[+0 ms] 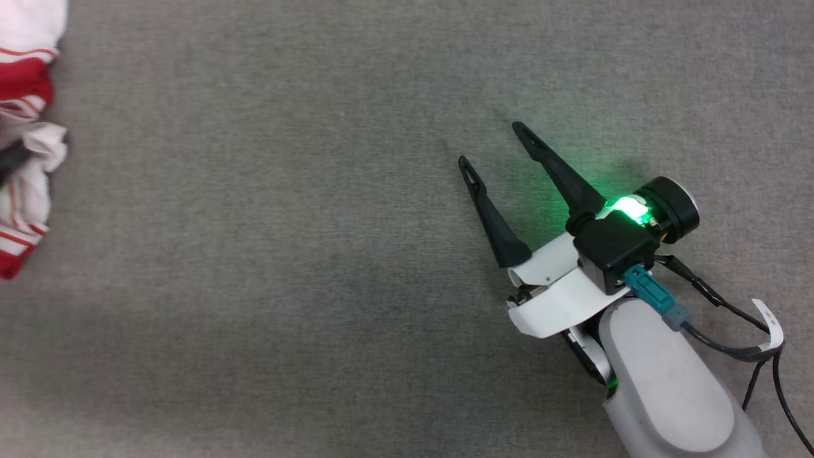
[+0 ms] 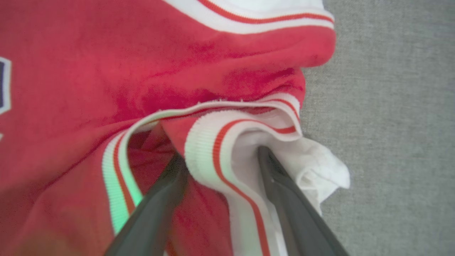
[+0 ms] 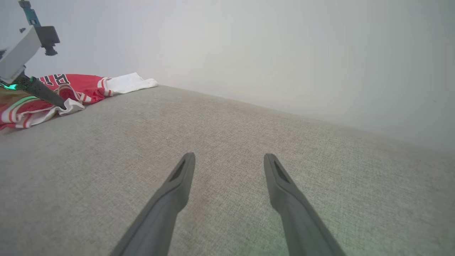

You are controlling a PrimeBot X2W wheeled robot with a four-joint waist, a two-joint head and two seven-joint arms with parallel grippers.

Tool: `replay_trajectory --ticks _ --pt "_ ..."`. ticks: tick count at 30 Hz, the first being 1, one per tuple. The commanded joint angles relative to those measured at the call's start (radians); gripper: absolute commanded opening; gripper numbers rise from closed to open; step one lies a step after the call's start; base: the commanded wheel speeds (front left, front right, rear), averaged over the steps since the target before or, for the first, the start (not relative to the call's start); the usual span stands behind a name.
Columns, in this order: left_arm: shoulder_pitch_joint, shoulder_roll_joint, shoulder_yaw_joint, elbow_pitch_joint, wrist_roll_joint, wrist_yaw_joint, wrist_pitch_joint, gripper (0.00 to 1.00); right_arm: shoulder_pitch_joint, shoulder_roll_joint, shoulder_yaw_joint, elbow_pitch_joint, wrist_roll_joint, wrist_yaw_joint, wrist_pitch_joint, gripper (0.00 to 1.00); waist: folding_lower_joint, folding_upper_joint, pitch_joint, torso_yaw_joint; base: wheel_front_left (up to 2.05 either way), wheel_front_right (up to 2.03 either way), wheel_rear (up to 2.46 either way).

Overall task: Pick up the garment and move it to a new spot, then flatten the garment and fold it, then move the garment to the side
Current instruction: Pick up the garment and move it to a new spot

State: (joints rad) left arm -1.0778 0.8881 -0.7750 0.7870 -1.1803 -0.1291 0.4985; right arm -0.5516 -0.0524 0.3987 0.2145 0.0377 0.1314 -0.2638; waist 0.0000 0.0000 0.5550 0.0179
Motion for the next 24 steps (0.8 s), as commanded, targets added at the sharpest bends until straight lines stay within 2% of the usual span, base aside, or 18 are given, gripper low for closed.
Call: replay_trajectory --ticks 1,2,4,5,11,15,19,24 --pt "0.025 -0.036 -0.038 0.018 -0.016 -0.002 0.012 1.00 -0.016 0.003 0.011 -0.008 -0.006 -0.001 -0.001 1.00 0.0000 0.0000 0.029 -0.031 0.00 0.00 0.00" --pt "0.025 -0.039 -0.051 0.023 -0.022 -0.002 0.010 0.81 -0.016 0.003 0.014 -0.009 -0.007 -0.001 -0.001 1.00 0.0000 0.0000 0.026 -0.031 0.00 0.00 0.00" --pt "0.026 -0.043 -0.074 0.031 -0.036 -0.002 0.000 0.03 -0.013 0.002 0.017 -0.012 -0.005 -0.001 -0.001 1.00 0.0000 0.0000 0.017 -0.029 0.00 0.00 0.00" --pt "0.024 -0.043 -0.081 0.034 -0.040 -0.003 -0.017 0.00 -0.012 0.002 0.017 -0.012 -0.002 -0.001 -0.001 1.00 0.0000 0.0000 0.010 -0.028 0.00 0.00 0.00" --pt "-0.044 -0.010 -0.124 0.047 0.033 -0.003 -0.271 0.00 0.015 0.002 -0.004 -0.015 0.020 -0.001 -0.001 1.00 0.0000 0.0000 -0.066 -0.021 0.00 0.00 0.00" --pt "-0.073 -0.001 -0.181 0.030 0.072 -0.001 -0.380 0.00 0.045 0.002 -0.026 -0.011 0.041 -0.001 -0.001 1.00 0.0000 0.0000 -0.133 -0.022 0.00 0.00 0.00" --pt "-0.119 -0.005 -0.243 -0.012 0.104 -0.001 -0.452 0.00 0.079 0.002 -0.047 -0.020 0.057 -0.001 -0.001 1.00 0.0000 0.0000 -0.171 -0.040 0.00 0.00 0.00" --pt "-0.206 -0.027 -0.331 -0.092 0.143 -0.001 -0.488 0.00 0.117 0.002 -0.080 -0.050 0.090 -0.001 -0.001 1.00 0.0000 0.0000 -0.184 -0.090 0.00 0.00 0.00"
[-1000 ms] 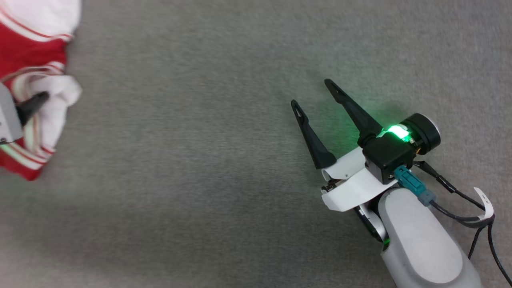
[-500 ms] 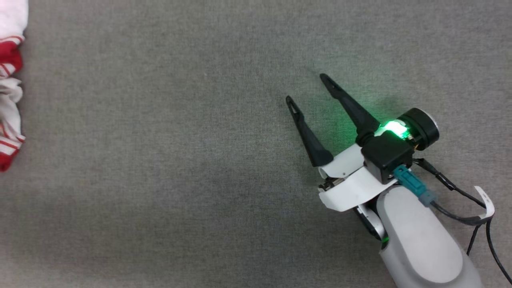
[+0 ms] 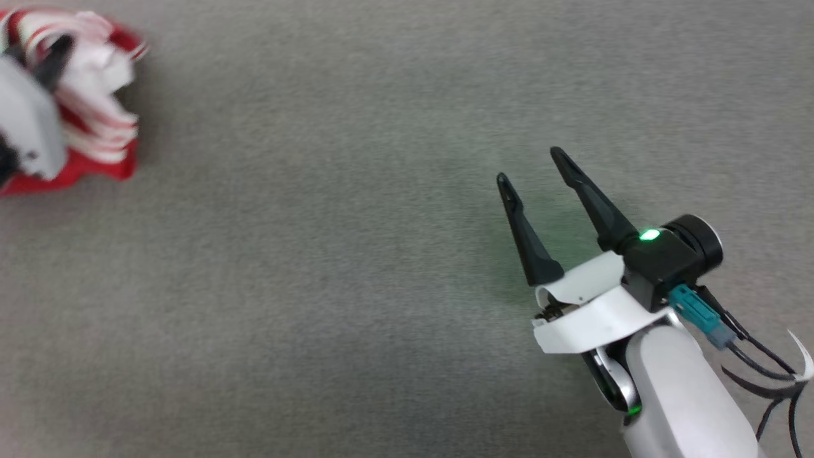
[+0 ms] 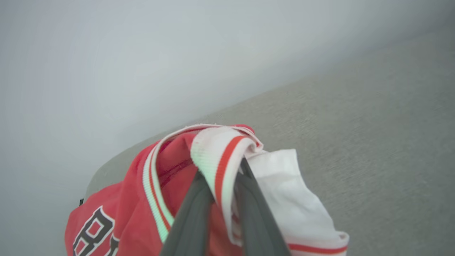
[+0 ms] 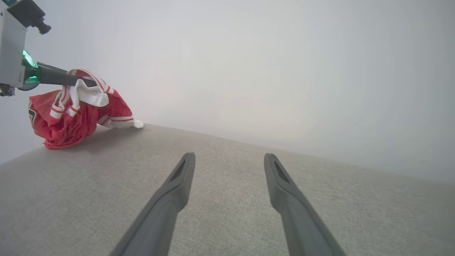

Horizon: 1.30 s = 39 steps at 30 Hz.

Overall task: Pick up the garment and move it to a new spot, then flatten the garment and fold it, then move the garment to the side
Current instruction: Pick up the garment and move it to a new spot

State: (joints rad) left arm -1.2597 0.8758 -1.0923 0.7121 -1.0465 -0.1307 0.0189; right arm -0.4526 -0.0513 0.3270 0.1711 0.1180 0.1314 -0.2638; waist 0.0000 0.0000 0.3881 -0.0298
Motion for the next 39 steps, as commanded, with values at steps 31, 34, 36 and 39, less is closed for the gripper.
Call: replay_trajectory --ticks 31,34,36,39 --pt "-0.053 -0.270 -0.186 -0.464 0.420 0.001 0.204 0.00 0.122 0.002 -0.089 -0.146 0.206 -0.001 -0.001 1.00 0.0000 0.0000 0.075 -0.349 0.00 0.00 0.00" --pt "0.005 -0.220 -0.187 -0.493 0.463 0.001 0.261 0.00 0.132 0.001 -0.089 -0.147 0.215 -0.001 -0.001 1.00 0.0000 0.0000 0.081 -0.350 0.00 0.00 0.00" --pt "0.038 -0.197 -0.188 -0.513 0.466 0.001 0.309 0.00 0.134 0.002 -0.090 -0.148 0.216 -0.001 -0.001 1.00 0.0000 0.0000 0.088 -0.352 0.00 0.00 0.00" --pt "0.068 -0.171 -0.190 -0.554 0.467 0.001 0.394 0.00 0.127 0.002 -0.085 -0.155 0.224 -0.001 -0.001 1.00 0.0000 0.0000 0.109 -0.358 0.00 0.00 0.00"
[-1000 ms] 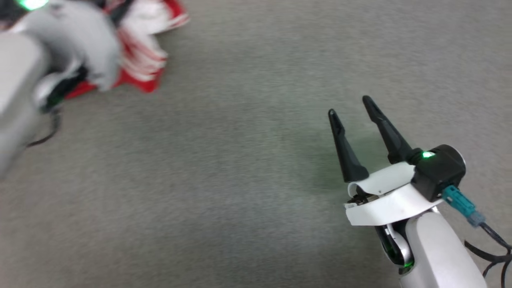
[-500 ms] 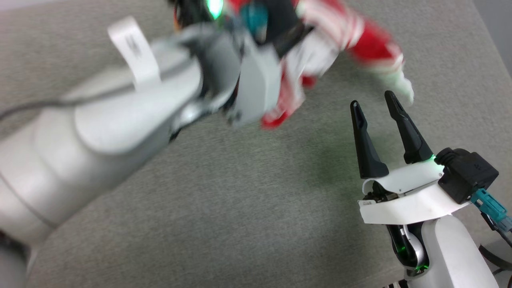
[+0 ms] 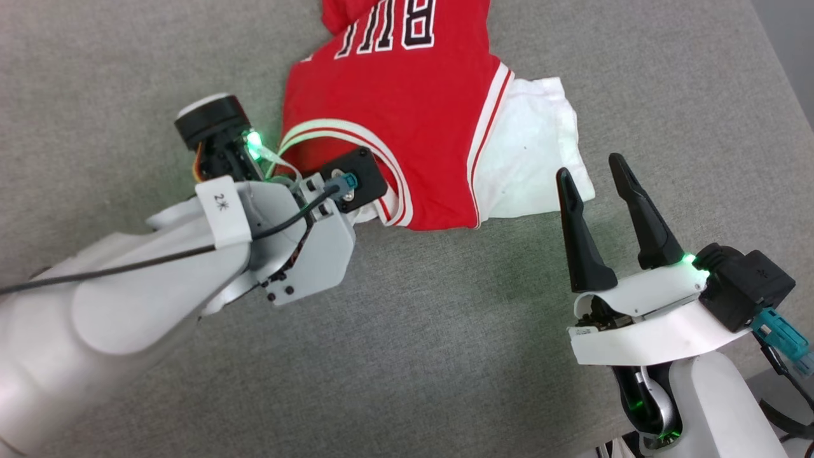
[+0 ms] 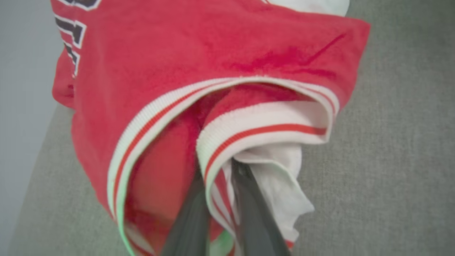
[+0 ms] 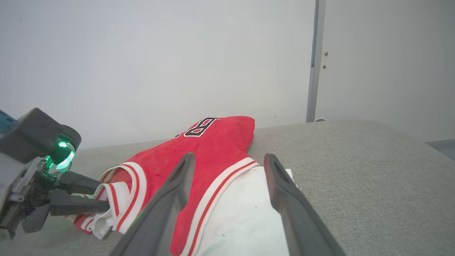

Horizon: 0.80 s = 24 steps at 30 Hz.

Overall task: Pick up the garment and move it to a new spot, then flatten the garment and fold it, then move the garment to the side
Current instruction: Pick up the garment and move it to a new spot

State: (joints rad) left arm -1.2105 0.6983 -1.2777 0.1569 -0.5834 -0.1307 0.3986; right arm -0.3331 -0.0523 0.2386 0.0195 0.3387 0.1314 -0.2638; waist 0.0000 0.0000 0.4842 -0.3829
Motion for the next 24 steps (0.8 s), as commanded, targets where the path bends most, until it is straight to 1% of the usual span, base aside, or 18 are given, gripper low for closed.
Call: replay_trajectory --ticks 1,5,9,12,14,16,17,18,19,21,22,23,24 --pt "0.031 0.015 -0.007 -0.009 0.000 0.000 0.049 0.00 0.003 0.003 0.008 -0.006 0.005 -0.001 -0.001 1.00 0.0000 0.0000 0.022 -0.009 0.00 0.00 0.00" --pt "0.084 0.060 -0.019 -0.040 0.009 -0.002 0.164 0.00 -0.016 0.002 0.022 -0.018 0.018 -0.001 -0.001 1.00 0.0000 0.0000 0.059 -0.034 0.00 0.00 0.00" --pt "0.124 0.102 -0.033 -0.027 -0.037 -0.003 0.243 0.00 -0.016 0.003 0.024 -0.026 0.025 -0.001 -0.001 1.00 0.0000 0.0000 0.082 -0.053 0.00 0.00 0.00" --pt "0.132 0.115 -0.041 -0.018 -0.070 -0.003 0.247 0.00 -0.012 0.003 0.021 -0.030 0.021 -0.001 -0.001 1.00 0.0000 0.0000 0.090 -0.056 0.00 0.00 0.00" --pt "0.126 0.118 -0.042 -0.011 -0.079 -0.002 0.212 0.00 -0.008 0.003 0.014 -0.030 0.015 -0.001 -0.001 1.00 0.0000 0.0000 0.089 -0.051 0.00 0.00 0.00" --pt "0.113 0.112 -0.041 -0.006 -0.093 -0.002 0.171 0.04 -0.009 0.003 0.007 -0.025 0.005 -0.001 -0.001 1.00 0.0000 0.0000 0.082 -0.037 0.00 0.00 0.00" --pt "0.101 0.105 -0.038 0.000 -0.105 -0.002 0.146 0.11 -0.010 0.003 0.005 -0.023 -0.002 -0.001 -0.001 1.00 0.0000 0.0000 0.077 -0.028 0.00 0.00 0.00" --pt "0.089 0.096 -0.036 0.006 -0.114 -0.001 0.118 0.15 -0.013 0.003 0.002 -0.020 -0.009 -0.001 -0.001 1.00 0.0000 0.0000 0.069 -0.016 0.00 0.00 0.00" --pt "0.075 0.085 -0.032 0.010 -0.129 -0.001 0.089 0.31 -0.016 0.002 -0.001 -0.017 -0.017 -0.001 -0.001 1.00 0.0000 0.0000 0.061 -0.003 0.00 0.00 0.00" --pt "0.049 0.062 -0.025 0.016 -0.155 -0.001 0.029 0.68 -0.021 0.002 -0.006 -0.007 -0.030 -0.001 -0.001 1.00 0.0000 0.0000 0.040 0.025 0.00 0.00 0.00" --pt "0.039 0.051 -0.021 0.018 -0.171 -0.001 -0.001 0.91 -0.023 0.002 -0.009 -0.001 -0.040 -0.001 -0.001 1.00 0.0000 0.0000 0.027 0.041 0.00 0.00 0.00" --pt "0.027 0.043 -0.018 0.019 -0.190 -0.001 -0.034 1.00 -0.025 0.002 -0.010 0.005 -0.050 -0.001 -0.001 1.00 0.0000 0.0000 0.015 0.056 0.00 0.00 0.00" --pt "0.017 0.032 -0.014 0.023 -0.210 -0.001 -0.066 1.00 -0.026 0.002 -0.013 0.012 -0.062 -0.001 -0.001 1.00 0.0000 0.0000 0.000 0.073 0.00 0.00 0.00"
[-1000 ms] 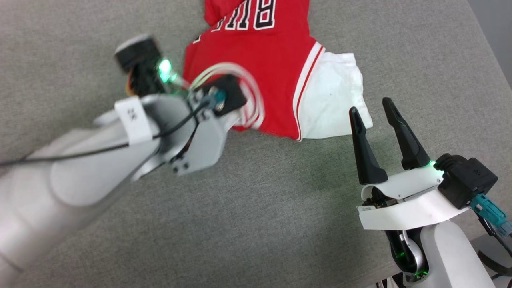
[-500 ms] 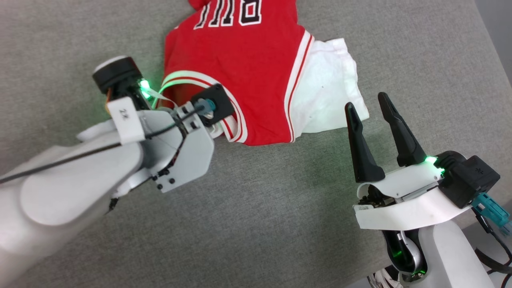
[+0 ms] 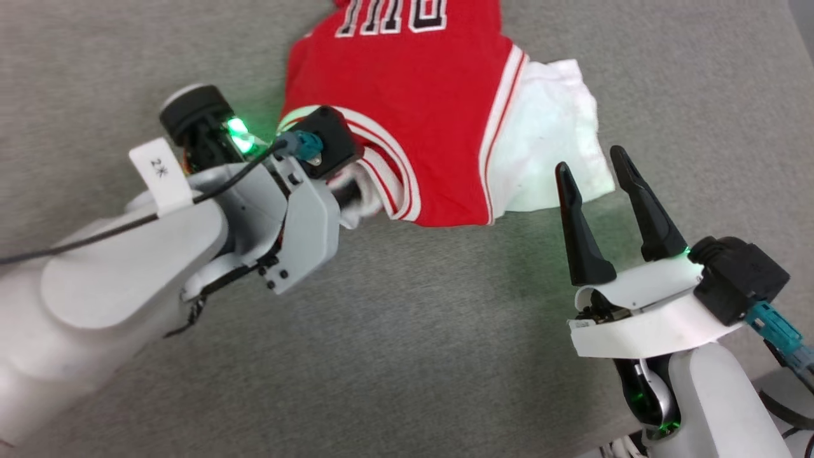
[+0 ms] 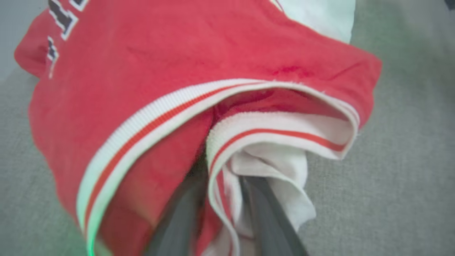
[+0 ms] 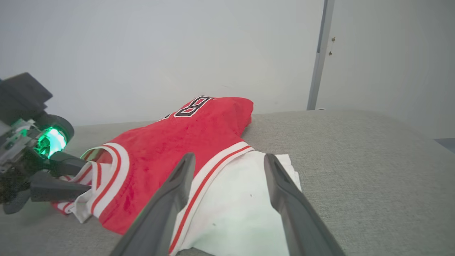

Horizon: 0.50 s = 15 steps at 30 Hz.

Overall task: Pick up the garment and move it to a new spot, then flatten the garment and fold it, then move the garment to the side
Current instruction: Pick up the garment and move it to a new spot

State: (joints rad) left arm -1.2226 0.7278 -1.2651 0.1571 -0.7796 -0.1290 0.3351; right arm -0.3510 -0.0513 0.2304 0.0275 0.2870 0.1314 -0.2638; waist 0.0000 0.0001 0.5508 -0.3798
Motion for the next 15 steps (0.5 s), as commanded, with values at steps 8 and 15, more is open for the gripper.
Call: replay_trajectory --ticks 8,15 --pt "0.027 -0.051 -0.016 0.037 -0.189 -0.001 -0.266 1.00 0.010 0.000 -0.031 0.069 -0.092 -0.001 -0.001 1.00 0.0000 -0.0001 -0.193 0.198 0.00 0.00 0.00" --pt "0.099 -0.038 -0.016 0.048 -0.322 -0.001 -0.458 1.00 0.045 0.000 -0.065 0.119 -0.145 -0.001 -0.001 1.00 0.0000 -0.0001 -0.281 0.289 0.00 0.00 0.00"
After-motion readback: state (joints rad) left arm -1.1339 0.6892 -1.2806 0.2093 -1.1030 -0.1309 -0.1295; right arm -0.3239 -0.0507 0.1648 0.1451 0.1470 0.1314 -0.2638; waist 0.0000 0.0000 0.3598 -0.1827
